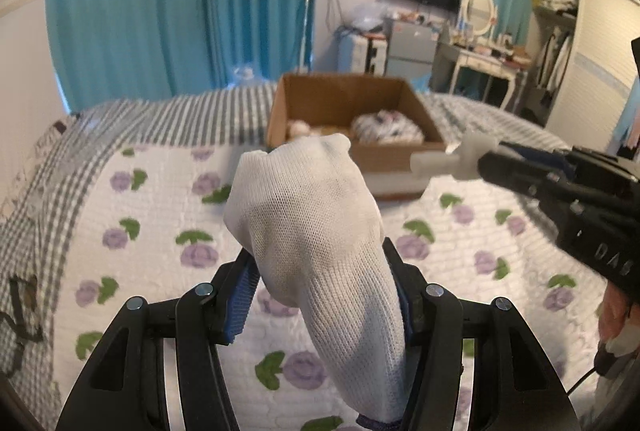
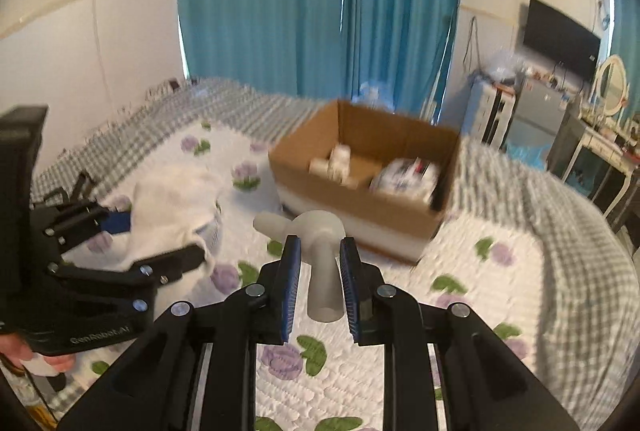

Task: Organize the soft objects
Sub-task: 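Carry the sock and plastic piece into the box and open both tools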

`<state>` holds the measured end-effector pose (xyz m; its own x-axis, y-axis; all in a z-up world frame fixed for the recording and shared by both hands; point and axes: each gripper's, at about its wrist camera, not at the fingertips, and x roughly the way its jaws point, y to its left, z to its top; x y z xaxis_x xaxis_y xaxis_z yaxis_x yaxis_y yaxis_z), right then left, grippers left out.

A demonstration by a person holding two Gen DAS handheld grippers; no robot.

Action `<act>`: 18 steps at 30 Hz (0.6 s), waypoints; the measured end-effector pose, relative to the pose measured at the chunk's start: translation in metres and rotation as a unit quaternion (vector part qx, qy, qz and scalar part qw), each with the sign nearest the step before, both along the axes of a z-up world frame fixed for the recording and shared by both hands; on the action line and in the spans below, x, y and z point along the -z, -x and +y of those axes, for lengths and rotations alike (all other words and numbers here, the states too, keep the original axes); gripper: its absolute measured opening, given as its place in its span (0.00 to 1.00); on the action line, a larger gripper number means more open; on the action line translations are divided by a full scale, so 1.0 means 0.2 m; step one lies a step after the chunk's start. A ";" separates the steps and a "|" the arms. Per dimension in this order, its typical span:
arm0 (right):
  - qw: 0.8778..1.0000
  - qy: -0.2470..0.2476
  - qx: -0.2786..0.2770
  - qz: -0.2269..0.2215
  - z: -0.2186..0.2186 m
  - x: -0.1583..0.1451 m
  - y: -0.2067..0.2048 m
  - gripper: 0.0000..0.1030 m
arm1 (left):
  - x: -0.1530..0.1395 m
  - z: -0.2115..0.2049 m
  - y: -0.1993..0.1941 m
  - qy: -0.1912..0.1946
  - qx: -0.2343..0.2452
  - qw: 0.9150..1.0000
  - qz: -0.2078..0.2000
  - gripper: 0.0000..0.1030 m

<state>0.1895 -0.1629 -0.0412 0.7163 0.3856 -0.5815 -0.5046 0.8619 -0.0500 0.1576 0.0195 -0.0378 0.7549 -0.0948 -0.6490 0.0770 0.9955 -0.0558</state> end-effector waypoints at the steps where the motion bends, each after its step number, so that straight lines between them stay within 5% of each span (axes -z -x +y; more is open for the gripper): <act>1: 1.000 -0.003 0.000 -0.008 -0.01 -0.05 0.01 0.19 | -0.04 -0.01 0.00 0.002 0.004 1.000 -0.007 0.54; 10: 0.998 -0.025 0.007 -0.053 -0.06 -0.38 -0.11 0.19 | -0.35 -0.05 -0.17 -0.028 0.027 0.996 -0.077 0.54; 18: 0.998 -0.038 0.025 -0.051 -0.06 -0.40 -0.52 0.19 | -0.33 -0.05 -0.65 -0.029 0.035 0.996 -0.073 0.55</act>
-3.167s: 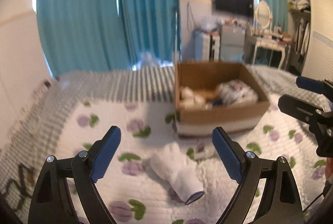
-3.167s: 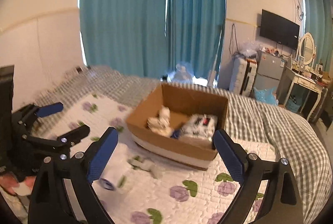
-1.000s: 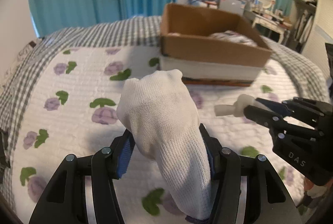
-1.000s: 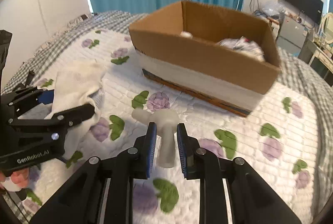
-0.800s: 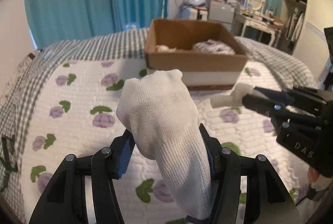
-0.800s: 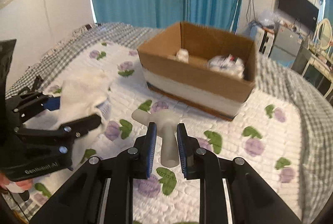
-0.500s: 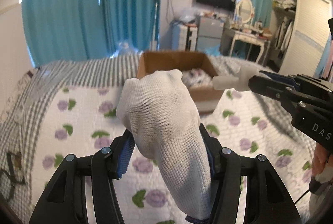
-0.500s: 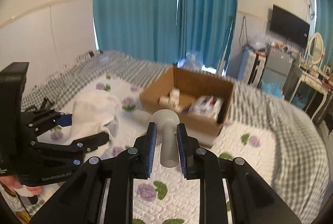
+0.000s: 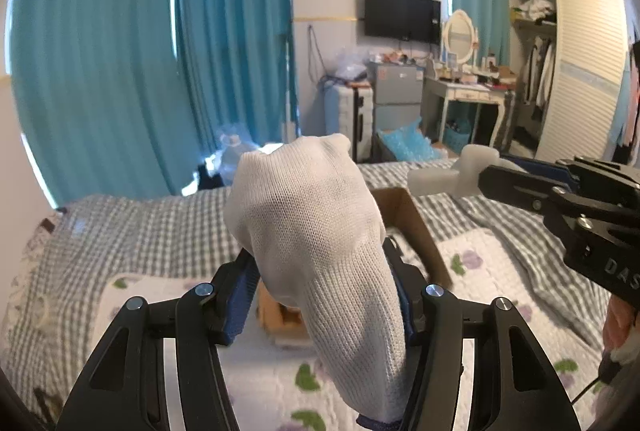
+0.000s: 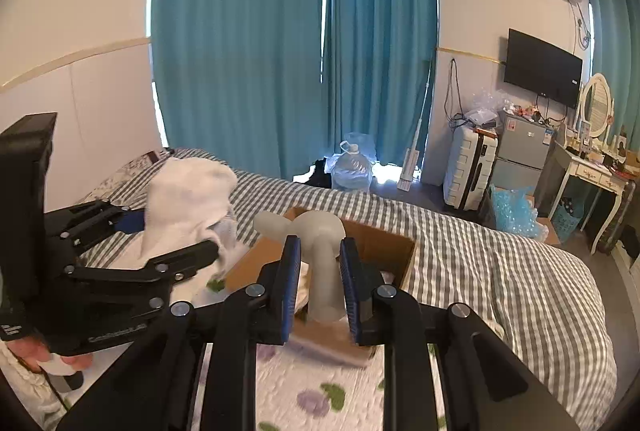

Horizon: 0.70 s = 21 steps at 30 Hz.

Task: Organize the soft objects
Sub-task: 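Carry the sock and plastic piece into the box and open both tools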

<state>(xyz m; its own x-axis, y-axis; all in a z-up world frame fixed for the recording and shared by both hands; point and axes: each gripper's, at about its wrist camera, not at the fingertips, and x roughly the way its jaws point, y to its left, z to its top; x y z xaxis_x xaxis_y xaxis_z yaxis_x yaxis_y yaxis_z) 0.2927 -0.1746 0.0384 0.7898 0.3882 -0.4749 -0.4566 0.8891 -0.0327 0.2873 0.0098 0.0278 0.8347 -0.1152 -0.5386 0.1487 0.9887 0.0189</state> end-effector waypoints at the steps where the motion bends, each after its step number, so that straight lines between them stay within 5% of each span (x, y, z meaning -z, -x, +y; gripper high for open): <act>1: 1.000 -0.001 0.002 0.002 0.00 0.02 -0.06 0.19 | 0.04 -0.01 -0.08 -0.002 0.001 1.000 0.008 0.54; 10: 0.999 0.003 0.013 0.048 0.04 0.35 -0.54 0.20 | 0.42 -0.06 -0.54 -0.038 0.020 0.997 0.069 0.56; 17: 0.997 0.002 0.013 0.076 0.08 0.53 -0.78 0.22 | 0.49 -0.07 -0.63 -0.063 0.034 0.996 0.056 0.66; 19: 0.997 0.000 0.016 0.078 0.09 0.55 -0.80 0.25 | 0.48 -0.06 -0.63 -0.060 0.037 0.996 0.049 0.67; 21: 0.997 -0.006 0.025 0.078 0.10 0.54 -0.82 0.47 | 0.47 -0.05 -0.62 -0.060 0.045 0.996 0.047 0.67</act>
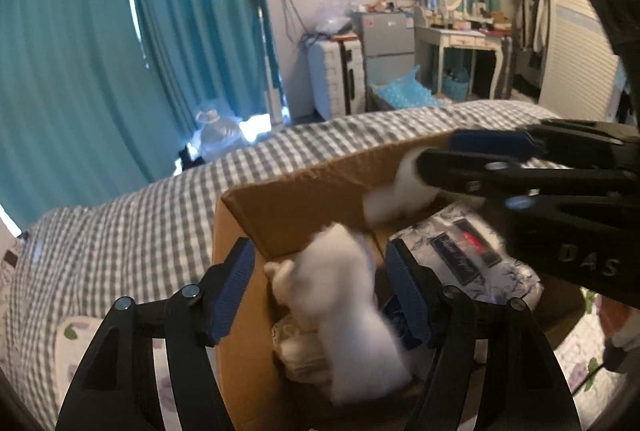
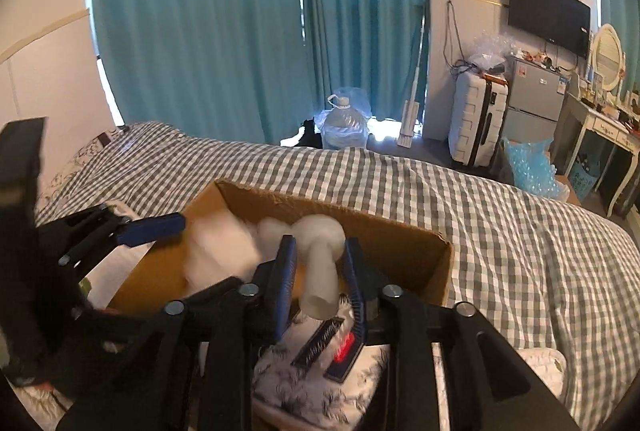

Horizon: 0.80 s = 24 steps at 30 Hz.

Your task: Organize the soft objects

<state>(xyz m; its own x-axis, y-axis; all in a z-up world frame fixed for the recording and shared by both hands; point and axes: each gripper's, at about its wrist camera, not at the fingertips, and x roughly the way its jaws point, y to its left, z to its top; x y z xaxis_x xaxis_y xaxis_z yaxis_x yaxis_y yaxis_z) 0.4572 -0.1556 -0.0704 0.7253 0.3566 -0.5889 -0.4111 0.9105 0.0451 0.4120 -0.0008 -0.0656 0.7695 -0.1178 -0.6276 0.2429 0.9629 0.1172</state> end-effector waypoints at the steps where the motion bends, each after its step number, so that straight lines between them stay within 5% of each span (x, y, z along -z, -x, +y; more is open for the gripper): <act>1: 1.000 -0.005 0.005 -0.002 0.00 -0.01 0.00 0.52 | -0.01 0.00 0.01 -0.001 0.003 1.000 -0.003 0.67; 7: 1.000 -0.015 0.025 -0.008 -0.04 -0.15 0.08 0.55 | -0.18 0.06 0.12 0.005 -0.010 0.999 -0.036 0.67; 15: 0.995 -0.008 0.050 -0.090 -0.16 -0.73 0.54 0.55 | -0.74 0.12 0.52 0.042 -0.024 0.992 -0.117 0.67; 18: 0.989 0.002 0.062 -0.137 -0.18 -0.98 0.79 0.59 | -0.99 0.14 0.75 0.058 -0.032 0.983 -0.169 0.84; 24: 0.972 0.007 0.096 -0.213 -0.22 -1.34 1.32 0.85 | -1.36 0.21 1.24 0.104 -0.025 0.956 -0.272 0.88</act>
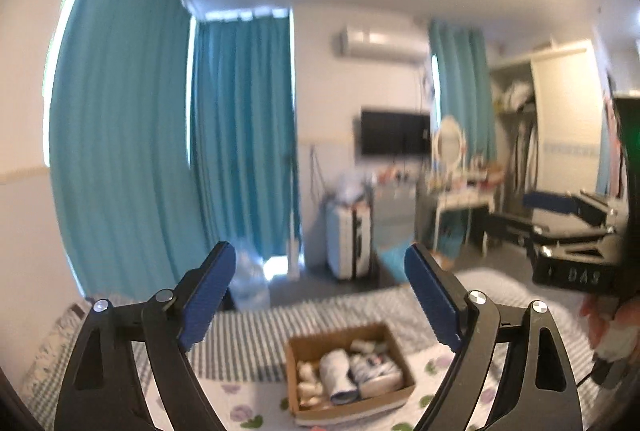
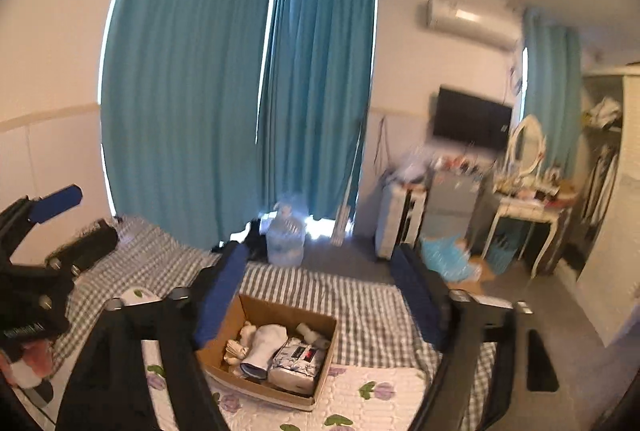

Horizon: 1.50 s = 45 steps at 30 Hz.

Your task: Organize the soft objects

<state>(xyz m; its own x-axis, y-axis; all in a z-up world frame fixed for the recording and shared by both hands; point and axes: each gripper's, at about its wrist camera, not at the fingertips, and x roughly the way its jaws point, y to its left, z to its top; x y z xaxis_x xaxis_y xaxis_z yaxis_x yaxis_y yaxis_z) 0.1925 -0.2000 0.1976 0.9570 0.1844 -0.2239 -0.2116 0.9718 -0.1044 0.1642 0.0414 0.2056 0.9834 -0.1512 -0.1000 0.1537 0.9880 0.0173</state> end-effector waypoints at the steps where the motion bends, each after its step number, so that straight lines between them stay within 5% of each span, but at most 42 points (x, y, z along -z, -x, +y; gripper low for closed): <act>1: 1.000 -0.006 0.007 -0.011 -0.01 -0.03 0.08 0.88 | -0.03 0.01 0.07 0.003 -0.001 1.000 -0.015 0.89; 7: 0.997 -0.039 0.041 -0.054 -0.05 -0.07 0.43 0.99 | -0.06 0.07 0.35 0.010 -0.016 0.996 -0.086 0.90; 14: 0.995 -0.064 0.033 -0.076 -0.08 0.09 0.56 1.00 | 0.14 0.10 0.36 0.007 -0.022 0.995 -0.092 0.90; 30: 0.997 -0.048 0.054 -0.011 -0.02 1.00 0.07 1.00 | 0.97 0.08 -0.03 0.021 -0.048 0.998 0.040 0.90; 45: 0.997 -0.060 0.050 0.029 -0.02 1.18 -0.03 1.00 | 1.12 0.07 -0.05 0.010 -0.059 0.996 0.069 0.90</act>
